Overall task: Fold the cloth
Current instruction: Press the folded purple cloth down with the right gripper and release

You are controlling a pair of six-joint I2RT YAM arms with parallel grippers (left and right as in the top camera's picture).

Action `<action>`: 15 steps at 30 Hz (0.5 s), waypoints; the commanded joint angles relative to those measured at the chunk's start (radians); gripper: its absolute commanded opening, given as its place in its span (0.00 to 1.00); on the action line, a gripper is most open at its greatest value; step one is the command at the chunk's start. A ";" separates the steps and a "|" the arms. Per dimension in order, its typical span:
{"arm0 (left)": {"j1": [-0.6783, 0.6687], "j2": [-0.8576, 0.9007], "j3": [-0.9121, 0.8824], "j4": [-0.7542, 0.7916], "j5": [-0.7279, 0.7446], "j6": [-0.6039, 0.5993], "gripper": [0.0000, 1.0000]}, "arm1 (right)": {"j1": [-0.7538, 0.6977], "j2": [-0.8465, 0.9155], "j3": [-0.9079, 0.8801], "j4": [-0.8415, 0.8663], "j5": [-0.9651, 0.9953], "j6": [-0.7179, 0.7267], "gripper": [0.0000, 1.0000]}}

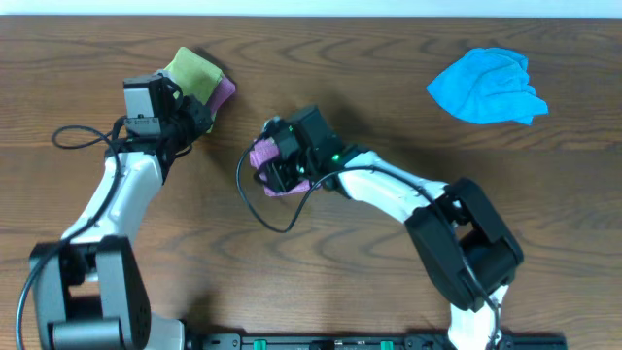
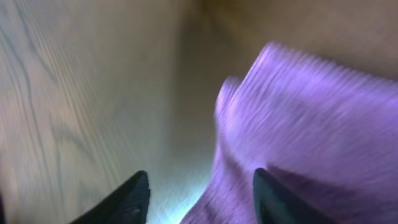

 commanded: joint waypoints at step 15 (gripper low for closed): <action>0.009 -0.203 0.037 -0.326 0.126 0.006 0.95 | -0.273 -0.275 0.144 -0.286 0.019 -0.103 0.99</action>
